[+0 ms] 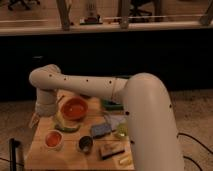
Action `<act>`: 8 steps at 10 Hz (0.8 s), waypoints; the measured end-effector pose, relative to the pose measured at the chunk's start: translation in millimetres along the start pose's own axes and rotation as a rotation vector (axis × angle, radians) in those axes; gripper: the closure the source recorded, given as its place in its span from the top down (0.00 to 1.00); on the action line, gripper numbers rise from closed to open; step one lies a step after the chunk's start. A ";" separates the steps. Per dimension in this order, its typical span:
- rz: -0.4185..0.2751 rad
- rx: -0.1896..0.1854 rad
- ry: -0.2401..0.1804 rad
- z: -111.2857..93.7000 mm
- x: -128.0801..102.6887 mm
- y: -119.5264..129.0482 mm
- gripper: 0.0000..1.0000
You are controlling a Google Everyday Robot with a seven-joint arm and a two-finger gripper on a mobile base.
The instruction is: Place apple in paper cup
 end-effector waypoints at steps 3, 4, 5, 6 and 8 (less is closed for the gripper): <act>-0.018 0.012 0.015 -4.1 -2.9 3.1 0.80; -0.021 0.011 0.015 -3.7 -3.5 1.9 0.80; -0.021 0.011 0.015 -3.6 -3.6 1.7 0.80; -0.020 0.012 0.015 -3.9 -3.3 2.2 0.80; -0.021 0.011 0.014 -3.6 -3.6 1.8 0.80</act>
